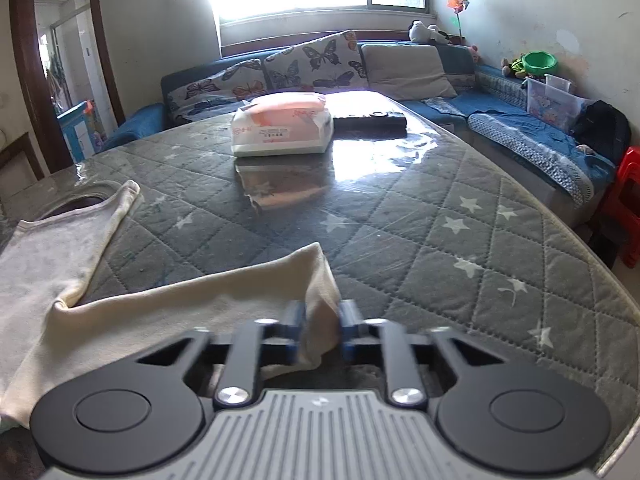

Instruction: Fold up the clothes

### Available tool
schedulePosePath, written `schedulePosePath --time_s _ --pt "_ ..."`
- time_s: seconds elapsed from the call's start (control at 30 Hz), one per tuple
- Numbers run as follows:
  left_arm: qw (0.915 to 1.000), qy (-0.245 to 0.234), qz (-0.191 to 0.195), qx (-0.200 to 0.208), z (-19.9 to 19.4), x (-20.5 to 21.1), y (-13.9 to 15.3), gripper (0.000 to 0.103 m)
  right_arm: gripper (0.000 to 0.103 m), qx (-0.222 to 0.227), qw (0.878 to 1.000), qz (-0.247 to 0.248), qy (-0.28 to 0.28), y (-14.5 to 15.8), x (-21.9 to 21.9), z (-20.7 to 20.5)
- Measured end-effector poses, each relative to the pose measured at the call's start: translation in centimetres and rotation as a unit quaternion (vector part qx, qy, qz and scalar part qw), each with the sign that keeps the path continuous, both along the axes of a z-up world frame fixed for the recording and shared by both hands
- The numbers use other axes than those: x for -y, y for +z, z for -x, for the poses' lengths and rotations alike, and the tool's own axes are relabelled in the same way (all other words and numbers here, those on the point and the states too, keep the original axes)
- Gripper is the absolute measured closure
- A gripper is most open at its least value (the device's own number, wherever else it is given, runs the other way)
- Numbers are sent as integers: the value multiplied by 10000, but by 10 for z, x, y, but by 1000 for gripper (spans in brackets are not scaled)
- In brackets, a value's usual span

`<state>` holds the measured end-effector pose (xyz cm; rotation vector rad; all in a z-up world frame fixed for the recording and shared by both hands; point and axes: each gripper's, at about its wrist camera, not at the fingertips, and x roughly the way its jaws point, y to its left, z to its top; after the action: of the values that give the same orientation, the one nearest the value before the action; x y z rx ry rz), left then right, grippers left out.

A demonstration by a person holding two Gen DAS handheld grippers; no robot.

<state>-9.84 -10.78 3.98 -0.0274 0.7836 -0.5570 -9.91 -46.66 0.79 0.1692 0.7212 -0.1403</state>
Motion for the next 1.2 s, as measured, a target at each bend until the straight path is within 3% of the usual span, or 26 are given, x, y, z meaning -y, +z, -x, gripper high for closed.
schedulePosePath --time_s 0.2,0.6,0.7,0.97,1.2 --pt "9997 -212 -109 14 2 15 -3 9 95 237 9993 -297 -4 10 3 5" --pt "9974 -547 -420 183 5 40 -18 8 95 807 9912 -936 467 77 -9 10" --pt "9977 -564 -318 192 6 36 -16 8 95 908 9878 -1037 725 96 -25 7" --pt "9987 -39 10 498 13 -20 9 6 95 1020 9722 -1040 1835 134 -97 -11" --pt "9959 733 119 522 19 -83 13 5 95 722 9485 -1036 2906 126 -184 -39"
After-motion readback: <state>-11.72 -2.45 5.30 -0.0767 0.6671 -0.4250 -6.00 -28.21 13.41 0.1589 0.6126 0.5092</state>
